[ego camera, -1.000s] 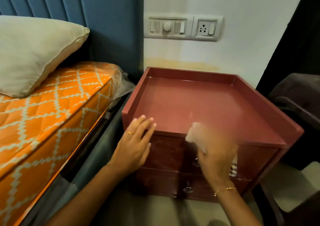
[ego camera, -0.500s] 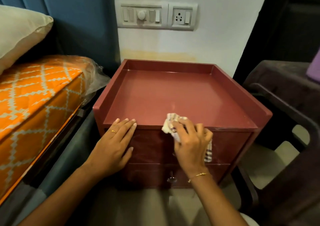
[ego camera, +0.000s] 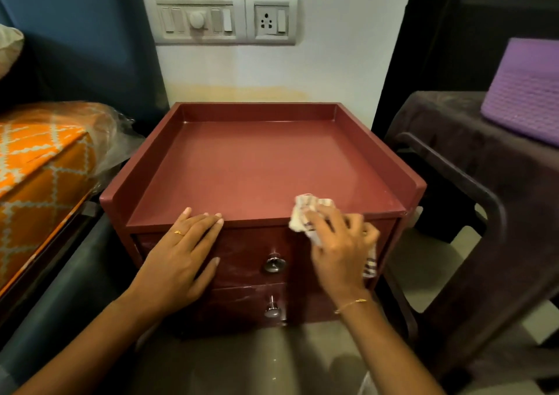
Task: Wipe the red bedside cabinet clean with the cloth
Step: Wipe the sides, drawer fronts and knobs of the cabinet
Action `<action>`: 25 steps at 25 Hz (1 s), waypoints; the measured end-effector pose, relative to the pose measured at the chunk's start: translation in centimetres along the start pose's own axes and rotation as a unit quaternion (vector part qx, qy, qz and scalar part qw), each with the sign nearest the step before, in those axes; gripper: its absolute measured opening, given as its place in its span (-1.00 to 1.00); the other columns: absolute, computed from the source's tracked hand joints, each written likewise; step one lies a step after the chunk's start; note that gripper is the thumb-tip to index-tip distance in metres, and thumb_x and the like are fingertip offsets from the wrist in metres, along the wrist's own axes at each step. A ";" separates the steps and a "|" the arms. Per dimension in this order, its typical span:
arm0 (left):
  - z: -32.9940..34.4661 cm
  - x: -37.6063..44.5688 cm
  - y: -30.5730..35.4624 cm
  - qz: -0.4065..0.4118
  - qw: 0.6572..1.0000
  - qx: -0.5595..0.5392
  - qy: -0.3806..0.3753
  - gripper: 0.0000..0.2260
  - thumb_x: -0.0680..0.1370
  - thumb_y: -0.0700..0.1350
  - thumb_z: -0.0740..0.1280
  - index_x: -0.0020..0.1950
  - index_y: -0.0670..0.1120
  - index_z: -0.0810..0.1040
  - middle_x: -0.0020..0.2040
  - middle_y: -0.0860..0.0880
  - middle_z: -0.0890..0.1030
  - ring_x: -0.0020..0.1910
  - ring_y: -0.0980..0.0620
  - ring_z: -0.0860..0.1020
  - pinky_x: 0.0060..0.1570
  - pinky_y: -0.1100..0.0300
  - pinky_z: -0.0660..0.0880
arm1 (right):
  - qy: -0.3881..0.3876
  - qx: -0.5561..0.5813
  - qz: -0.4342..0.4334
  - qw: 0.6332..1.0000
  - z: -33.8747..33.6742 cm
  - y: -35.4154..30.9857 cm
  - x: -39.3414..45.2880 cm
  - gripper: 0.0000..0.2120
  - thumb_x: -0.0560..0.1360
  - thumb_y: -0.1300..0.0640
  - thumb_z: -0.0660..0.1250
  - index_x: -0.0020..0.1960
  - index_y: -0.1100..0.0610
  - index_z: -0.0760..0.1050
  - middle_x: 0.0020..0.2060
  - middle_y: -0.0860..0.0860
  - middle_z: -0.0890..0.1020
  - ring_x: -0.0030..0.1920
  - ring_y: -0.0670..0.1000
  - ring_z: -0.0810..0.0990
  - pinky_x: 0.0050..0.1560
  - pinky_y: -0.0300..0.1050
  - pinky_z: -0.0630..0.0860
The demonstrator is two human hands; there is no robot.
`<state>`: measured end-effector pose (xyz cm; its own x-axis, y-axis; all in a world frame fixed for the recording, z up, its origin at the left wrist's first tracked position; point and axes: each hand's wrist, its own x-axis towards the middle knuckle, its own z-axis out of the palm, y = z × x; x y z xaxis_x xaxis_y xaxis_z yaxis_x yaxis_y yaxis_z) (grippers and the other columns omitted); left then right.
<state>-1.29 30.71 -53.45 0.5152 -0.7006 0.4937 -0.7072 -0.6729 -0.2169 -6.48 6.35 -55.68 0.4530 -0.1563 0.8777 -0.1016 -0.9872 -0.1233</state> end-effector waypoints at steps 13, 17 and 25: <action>3.5 14.0 3.4 -0.106 0.976 -0.170 -0.088 -0.27 0.43 0.23 -0.18 0.50 -0.15 0.09 0.43 -0.15 0.31 0.53 -0.07 -0.13 0.43 0.08 -0.25 | -0.050 0.064 0.058 0.995 -0.4 3.0 0.6 -0.64 0.25 0.25 0.51 0.01 0.01 0.59 -0.02 -0.06 0.65 -0.12 -0.02 0.35 -0.13 -0.08 0.27; 3.2 14.3 3.5 -0.096 0.973 -0.168 -0.122 -0.25 0.41 0.26 -0.21 0.52 -0.11 0.03 0.49 -0.09 0.22 0.48 0.04 -0.26 0.42 0.08 -0.28 | -0.017 0.061 0.140 0.988 -0.3 6.0 0.1 -0.71 0.36 0.08 0.34 0.07 0.06 0.60 0.01 -0.01 0.65 -0.02 0.01 0.36 -0.11 -0.02 0.41; 3.6 14.4 3.6 -0.036 0.980 -0.146 -0.128 -0.29 0.44 0.24 -0.25 0.52 -0.07 0.03 0.54 -0.06 0.12 0.46 0.05 -0.31 0.43 0.03 -0.30 | 0.056 0.110 0.150 0.981 2.1 0.2 -0.5 -0.71 0.41 0.08 0.33 0.12 0.09 0.52 0.00 0.04 0.67 -0.03 0.01 0.38 -0.16 -0.08 0.45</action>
<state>5.36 17.37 -50.14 0.6467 -0.7159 0.2633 -0.7539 -0.6523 0.0784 -4.84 6.20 -57.14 0.3306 -0.4481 0.8306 -0.0161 -0.8826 -0.4698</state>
